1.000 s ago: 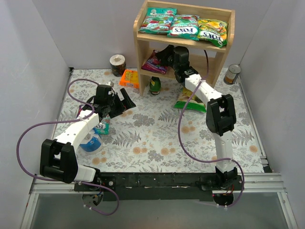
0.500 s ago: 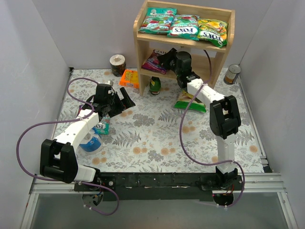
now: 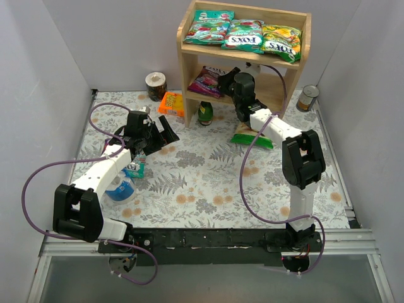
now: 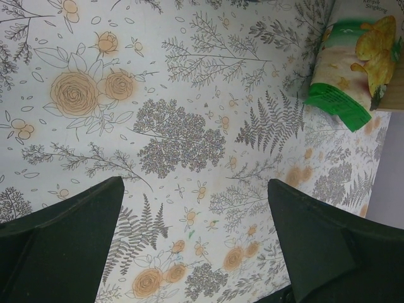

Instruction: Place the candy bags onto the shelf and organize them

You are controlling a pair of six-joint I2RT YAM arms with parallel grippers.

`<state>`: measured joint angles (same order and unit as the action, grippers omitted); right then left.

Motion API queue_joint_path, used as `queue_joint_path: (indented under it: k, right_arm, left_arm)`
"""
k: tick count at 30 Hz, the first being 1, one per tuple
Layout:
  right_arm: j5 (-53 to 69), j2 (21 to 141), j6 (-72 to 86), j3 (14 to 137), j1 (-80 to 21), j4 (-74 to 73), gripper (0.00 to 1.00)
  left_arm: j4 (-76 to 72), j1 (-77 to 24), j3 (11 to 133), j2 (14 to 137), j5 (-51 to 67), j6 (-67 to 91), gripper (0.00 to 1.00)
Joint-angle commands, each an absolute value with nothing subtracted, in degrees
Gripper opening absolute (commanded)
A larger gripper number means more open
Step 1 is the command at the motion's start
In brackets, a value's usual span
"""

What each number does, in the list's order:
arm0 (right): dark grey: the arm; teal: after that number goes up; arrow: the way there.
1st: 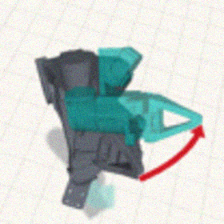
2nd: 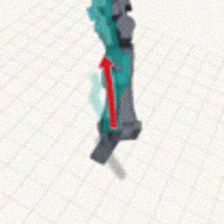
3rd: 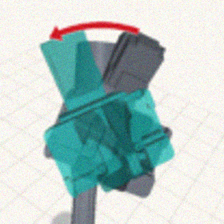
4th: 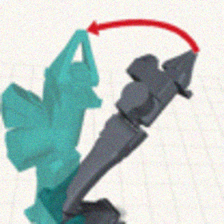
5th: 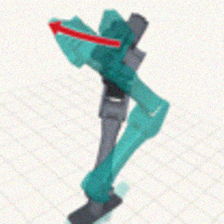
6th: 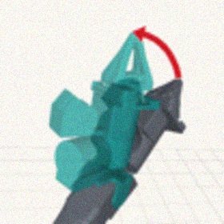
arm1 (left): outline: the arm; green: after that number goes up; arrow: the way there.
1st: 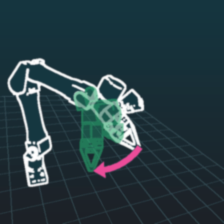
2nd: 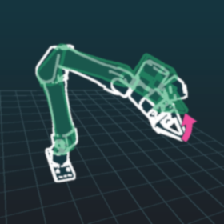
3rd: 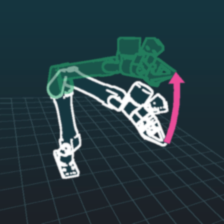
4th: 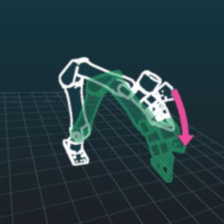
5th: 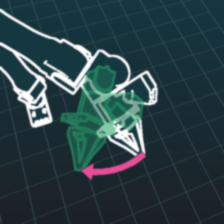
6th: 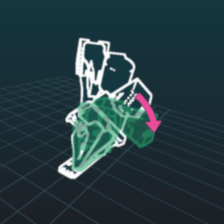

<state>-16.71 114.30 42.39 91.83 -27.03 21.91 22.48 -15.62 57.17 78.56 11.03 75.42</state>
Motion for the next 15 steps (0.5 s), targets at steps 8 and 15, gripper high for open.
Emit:
queue_joint_path:
  k: [8, 15]
  right_arm:
    - [-14.2, 120.8, 34.5, 103.3, -26.9, 12.2, 0.23]
    - [-6.9, 124.7, 34.3, 106.6, -27.8, 13.8, 0.23]
  left_arm:
    - [26.2, -14.8, 61.1, 80.3, 3.1, 77.0, 0.98]
    - [31.1, -7.3, 63.5, 83.1, 1.8, 79.0, 0.98]
